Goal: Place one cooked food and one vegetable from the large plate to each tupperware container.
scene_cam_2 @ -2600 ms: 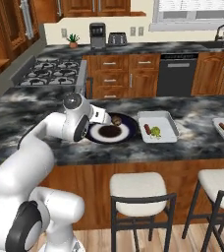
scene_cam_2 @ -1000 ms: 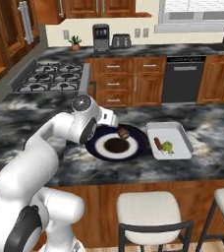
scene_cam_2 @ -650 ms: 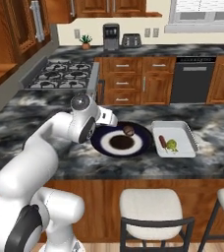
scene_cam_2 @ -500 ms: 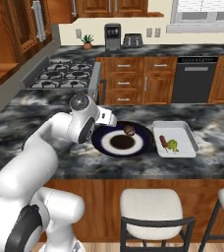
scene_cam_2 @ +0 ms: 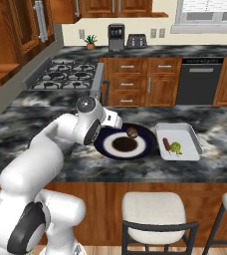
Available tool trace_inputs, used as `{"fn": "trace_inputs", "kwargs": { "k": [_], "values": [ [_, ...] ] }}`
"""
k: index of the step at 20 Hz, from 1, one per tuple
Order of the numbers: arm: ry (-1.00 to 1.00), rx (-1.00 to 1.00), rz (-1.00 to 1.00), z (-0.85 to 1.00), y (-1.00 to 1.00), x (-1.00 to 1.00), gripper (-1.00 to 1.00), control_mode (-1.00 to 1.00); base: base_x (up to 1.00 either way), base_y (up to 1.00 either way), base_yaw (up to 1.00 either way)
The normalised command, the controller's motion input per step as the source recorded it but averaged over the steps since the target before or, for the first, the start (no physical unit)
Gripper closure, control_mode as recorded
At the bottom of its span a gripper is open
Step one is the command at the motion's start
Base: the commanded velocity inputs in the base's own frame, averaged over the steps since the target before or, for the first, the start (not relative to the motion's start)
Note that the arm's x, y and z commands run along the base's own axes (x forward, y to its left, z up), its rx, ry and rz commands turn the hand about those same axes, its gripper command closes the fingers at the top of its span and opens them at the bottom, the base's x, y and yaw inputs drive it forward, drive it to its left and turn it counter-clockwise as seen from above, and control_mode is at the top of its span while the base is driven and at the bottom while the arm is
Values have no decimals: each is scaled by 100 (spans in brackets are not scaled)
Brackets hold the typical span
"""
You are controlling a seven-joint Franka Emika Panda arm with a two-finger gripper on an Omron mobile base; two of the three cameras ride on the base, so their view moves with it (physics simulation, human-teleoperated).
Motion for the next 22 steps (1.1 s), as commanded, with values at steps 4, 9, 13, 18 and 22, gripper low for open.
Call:
{"fn": "trace_inputs", "kwargs": {
  "k": [4, 9, 13, 18, 22],
  "values": [
    [13, 1, 0, -18, -89, 67, -100, -100, 0, 0, 0],
    [12, 0, 1, -8, -48, 69, -100, -100, 0, 0, 0],
    [26, 0, 3, -35, -37, 61, -100, -100, 0, 0, 0],
    [25, 1, 10, -54, -6, 57, -100, -100, 0, 0, 0],
    [9, 1, 11, -47, 0, 43, -100, -100, 0, 0, 0]
  ]
}}
